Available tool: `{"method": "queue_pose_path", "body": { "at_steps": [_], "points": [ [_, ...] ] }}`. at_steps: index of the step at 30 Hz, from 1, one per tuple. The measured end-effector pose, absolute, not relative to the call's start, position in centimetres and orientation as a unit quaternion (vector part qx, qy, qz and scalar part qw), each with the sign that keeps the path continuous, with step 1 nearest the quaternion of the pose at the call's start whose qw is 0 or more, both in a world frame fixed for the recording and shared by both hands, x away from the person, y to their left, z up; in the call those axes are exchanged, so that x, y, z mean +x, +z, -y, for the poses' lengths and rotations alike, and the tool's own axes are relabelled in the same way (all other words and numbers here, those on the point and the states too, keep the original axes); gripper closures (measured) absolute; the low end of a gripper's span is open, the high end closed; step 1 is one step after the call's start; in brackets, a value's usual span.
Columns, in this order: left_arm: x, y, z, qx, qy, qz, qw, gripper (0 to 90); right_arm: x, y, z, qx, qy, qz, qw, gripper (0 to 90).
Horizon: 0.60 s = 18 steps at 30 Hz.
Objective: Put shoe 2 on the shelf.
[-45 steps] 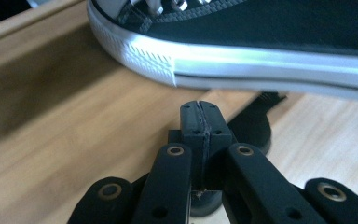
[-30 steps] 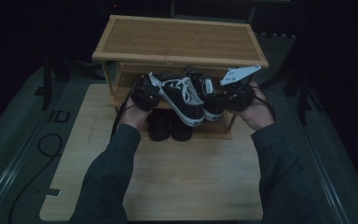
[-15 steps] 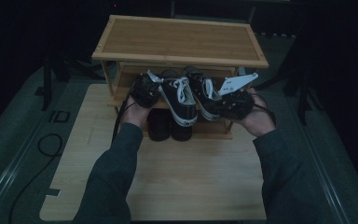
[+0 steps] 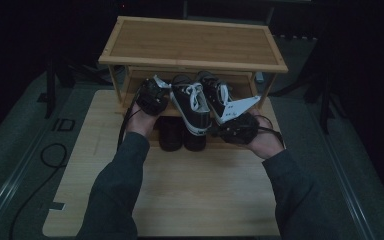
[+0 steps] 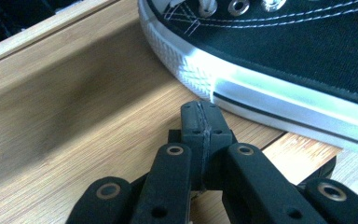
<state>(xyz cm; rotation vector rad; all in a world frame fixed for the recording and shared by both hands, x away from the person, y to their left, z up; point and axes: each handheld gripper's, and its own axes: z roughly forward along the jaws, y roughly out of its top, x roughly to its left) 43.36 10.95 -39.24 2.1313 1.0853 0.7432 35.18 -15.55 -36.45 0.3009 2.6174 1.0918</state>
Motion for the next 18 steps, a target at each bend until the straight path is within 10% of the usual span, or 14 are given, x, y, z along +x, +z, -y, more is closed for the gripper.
{"method": "queue_pose_path", "body": {
  "at_steps": [18],
  "points": [
    [42.84,-39.29,-11.85,0.822,0.267,-0.385,0.325,90.0,35.42,-37.23,14.5,0.098,0.372,-0.912,0.142,88.6]
  ]
}}
